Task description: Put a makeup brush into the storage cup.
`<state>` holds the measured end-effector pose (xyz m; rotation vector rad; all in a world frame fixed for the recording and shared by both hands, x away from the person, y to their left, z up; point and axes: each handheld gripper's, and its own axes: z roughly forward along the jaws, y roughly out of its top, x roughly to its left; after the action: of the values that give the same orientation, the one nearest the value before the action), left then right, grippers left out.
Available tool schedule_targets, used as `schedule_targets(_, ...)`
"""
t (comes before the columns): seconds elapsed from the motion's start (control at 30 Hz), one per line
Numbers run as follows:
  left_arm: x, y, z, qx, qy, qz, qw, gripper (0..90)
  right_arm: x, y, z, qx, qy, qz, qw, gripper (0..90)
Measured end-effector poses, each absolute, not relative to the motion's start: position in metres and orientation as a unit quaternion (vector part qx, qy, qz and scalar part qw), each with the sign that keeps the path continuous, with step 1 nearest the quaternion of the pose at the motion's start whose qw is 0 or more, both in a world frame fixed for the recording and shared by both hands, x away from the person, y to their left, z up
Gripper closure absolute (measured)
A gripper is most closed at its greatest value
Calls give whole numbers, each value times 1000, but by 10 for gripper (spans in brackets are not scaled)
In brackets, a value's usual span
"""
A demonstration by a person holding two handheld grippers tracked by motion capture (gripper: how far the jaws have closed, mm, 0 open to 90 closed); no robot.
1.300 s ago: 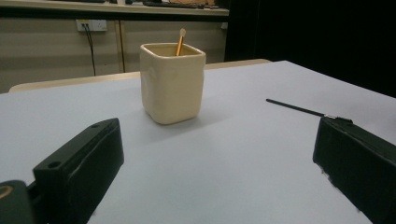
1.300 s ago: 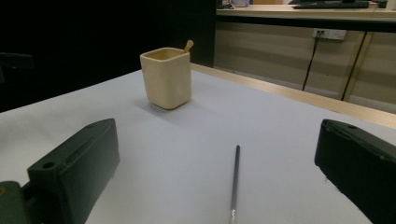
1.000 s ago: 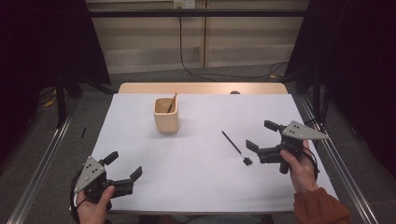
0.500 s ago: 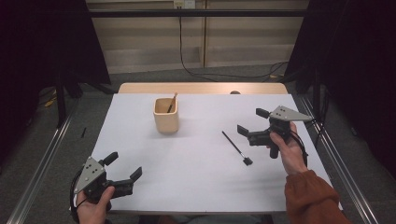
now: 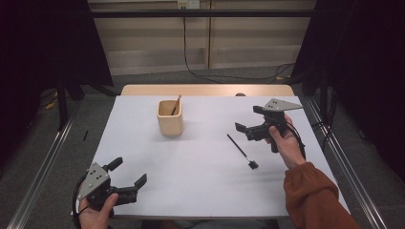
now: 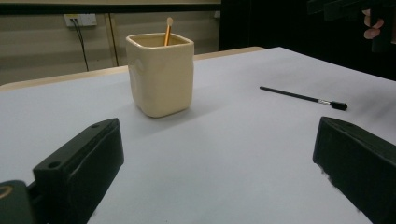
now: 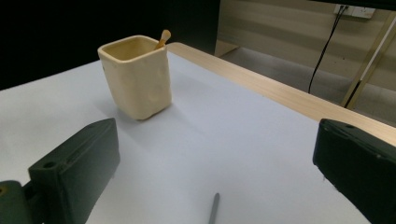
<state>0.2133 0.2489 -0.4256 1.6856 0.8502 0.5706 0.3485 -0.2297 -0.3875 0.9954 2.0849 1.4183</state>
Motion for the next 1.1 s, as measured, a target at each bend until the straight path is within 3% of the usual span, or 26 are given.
schedule_targets(0.4,215,247,-425,716,354,239,552,17,363,-244,-388,372,804,434,166,17)
schedule_targets(0.9,215,247,-425,716,355,238,552,17,373,-227,-394,351,866,341,99,29)
schedule_targets(1.1,215,248,-425,715,355,239,553,17,379,-224,-394,355,889,281,68,117)
